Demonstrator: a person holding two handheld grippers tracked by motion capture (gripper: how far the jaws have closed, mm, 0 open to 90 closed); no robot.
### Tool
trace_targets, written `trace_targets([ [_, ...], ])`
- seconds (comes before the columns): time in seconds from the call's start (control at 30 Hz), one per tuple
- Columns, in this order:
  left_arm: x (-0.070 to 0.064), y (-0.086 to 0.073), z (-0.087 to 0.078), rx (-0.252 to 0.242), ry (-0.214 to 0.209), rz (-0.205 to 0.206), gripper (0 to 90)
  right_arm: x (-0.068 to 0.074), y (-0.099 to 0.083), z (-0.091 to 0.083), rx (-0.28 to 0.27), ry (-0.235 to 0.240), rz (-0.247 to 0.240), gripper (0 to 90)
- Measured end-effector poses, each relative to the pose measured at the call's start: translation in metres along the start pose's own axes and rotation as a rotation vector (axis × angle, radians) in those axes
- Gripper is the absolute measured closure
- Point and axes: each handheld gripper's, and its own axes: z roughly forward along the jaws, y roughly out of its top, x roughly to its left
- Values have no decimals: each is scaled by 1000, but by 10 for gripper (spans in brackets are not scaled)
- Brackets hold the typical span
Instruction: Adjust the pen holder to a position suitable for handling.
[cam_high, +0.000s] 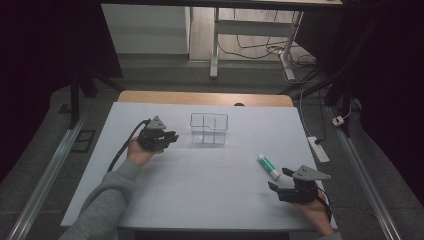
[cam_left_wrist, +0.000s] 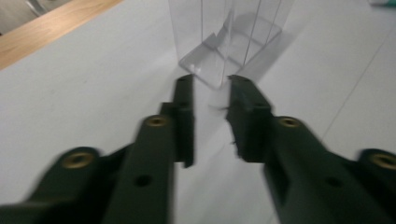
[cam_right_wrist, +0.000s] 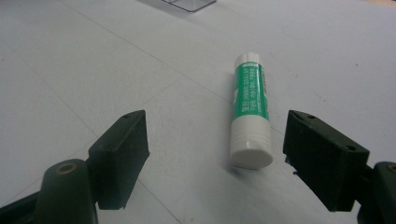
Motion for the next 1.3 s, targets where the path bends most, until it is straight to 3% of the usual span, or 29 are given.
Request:
trace_targets([
  [0.1, -3, -13, -13, 11, 0, -14, 533, -1, 0, -1, -1, -4, 0, 217],
  [0.2, -10, -27, -25, 20, 23, -34, 439, -1, 0, -1, -4, -1, 2, 217],
  [0.4, -29, -52, -47, -21, 55, -74, 381, -1, 0, -1, -6, 0, 1, 217],
  [0.53, -41, -72, -56, -7, 54, -64, 366, -1, 0, -1, -4, -4, 1, 217],
  [0.67, -48, -89, -67, -12, 31, -106, 344, 0, 0, -1, 0, -11, -5, 217],
  [0.73, -52, -95, -71, -1, 60, -88, 333, 0, -1, 0, -1, -9, -3, 217],
  [0.8, -54, -98, -73, 7, 83, -71, 319, 0, -1, 0, 6, -12, -3, 217],
  [1.03, -53, -94, -68, 20, 101, -44, 311, 0, -1, 2, 15, -8, -4, 217],
  [1.3, -48, -92, -66, 7, 105, -62, 293, 1, -2, 0, 19, -11, -5, 217],
])
